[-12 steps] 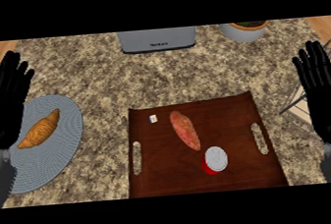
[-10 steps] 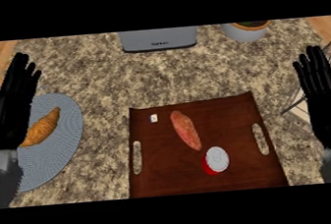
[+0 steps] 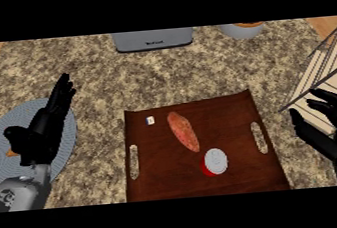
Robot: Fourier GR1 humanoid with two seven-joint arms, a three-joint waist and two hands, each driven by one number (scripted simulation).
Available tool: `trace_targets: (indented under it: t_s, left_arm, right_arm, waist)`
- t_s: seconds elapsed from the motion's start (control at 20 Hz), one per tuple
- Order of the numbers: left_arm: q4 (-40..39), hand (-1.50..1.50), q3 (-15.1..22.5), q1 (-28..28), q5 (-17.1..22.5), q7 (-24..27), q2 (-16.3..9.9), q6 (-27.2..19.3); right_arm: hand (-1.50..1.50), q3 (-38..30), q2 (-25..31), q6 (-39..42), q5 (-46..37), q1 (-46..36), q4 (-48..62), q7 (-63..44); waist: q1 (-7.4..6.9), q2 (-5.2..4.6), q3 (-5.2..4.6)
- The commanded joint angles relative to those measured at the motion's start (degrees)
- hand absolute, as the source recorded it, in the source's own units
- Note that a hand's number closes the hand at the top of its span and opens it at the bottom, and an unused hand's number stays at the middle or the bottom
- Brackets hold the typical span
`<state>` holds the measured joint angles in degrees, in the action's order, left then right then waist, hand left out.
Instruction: Pick the can from the tray and place it in the tiered shelf
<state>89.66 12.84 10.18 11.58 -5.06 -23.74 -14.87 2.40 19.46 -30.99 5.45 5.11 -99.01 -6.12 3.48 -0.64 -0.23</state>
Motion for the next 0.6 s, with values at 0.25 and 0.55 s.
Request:
trace_targets:
  t_s: [0.25, 0.55]
  left_arm:
    - [-3.5, 0.00, 3.5, 1.0, -2.9, 1.7, 3.4, 1.1]
    - [-8.4, 0.00, 4.6, 0.9, -5.8, 6.4, 7.0, 0.6]
  right_arm:
    - [-1.50, 3.2, -18.9, -20.5, -8.6, 15.2, -2.8, 21.5]
    - [-1.50, 12.1, -9.1, -7.3, -9.4, 23.8, -9.1, 16.0]
  waist:
    - [-1.95, 0.84, 0.29]
    - [-2.61, 0.59, 0.12]
